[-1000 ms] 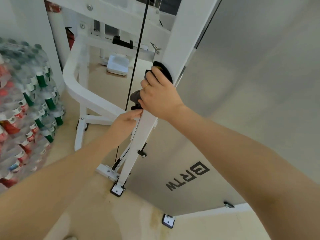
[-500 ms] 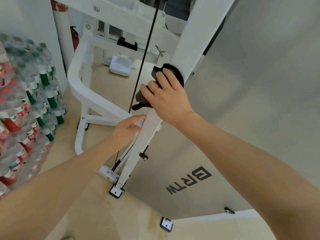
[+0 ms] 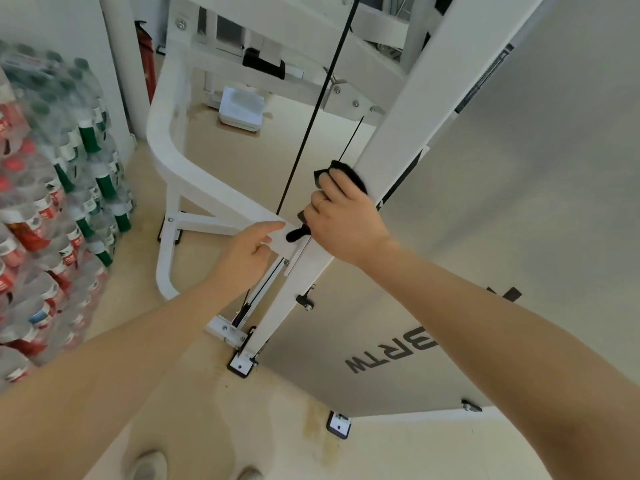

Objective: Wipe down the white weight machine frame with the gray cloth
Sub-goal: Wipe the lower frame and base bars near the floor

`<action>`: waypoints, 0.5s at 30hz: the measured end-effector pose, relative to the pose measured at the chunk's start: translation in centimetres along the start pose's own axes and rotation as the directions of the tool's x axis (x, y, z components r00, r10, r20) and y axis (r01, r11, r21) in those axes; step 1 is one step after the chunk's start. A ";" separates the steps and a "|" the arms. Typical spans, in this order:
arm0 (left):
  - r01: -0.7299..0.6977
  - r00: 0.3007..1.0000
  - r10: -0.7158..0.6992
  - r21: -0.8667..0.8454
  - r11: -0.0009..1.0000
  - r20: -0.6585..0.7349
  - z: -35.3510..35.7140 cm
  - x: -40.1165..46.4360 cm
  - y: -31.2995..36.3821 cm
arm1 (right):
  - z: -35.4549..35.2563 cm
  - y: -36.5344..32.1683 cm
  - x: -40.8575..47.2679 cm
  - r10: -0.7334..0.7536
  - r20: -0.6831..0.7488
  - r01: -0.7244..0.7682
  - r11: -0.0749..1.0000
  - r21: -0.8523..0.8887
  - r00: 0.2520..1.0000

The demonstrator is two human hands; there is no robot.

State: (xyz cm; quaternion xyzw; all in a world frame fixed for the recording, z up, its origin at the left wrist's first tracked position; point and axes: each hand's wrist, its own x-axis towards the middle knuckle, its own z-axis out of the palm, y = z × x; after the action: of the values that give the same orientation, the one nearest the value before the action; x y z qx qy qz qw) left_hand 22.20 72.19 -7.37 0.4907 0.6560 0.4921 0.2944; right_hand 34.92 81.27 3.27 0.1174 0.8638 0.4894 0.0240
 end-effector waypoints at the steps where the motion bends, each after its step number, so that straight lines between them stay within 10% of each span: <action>1: -0.051 0.999 0.050 0.074 0.996 0.020 -0.2 0.4 0.1 | 0.0 0.4 -0.1 0.042 -0.053 -0.041 0.999 0.016 0.998; 8: -0.166 0.961 0.015 0.531 0.831 0.277 0.2 2.4 -1.9 | 1.1 -2.2 -0.4 0.083 0.001 -0.083 0.996 -0.035 0.997; 15: -0.289 0.926 0.071 0.572 0.768 0.372 -1.1 3.0 -3.3 | 1.7 -4.8 -0.3 0.038 0.172 -0.031 0.999 -0.045 0.984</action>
State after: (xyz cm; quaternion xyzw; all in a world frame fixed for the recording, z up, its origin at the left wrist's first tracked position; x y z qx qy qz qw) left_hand 19.08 74.46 -9.84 0.6960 0.6709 0.1880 0.1736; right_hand 34.61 80.23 -1.69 0.1738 0.8458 0.4958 0.0926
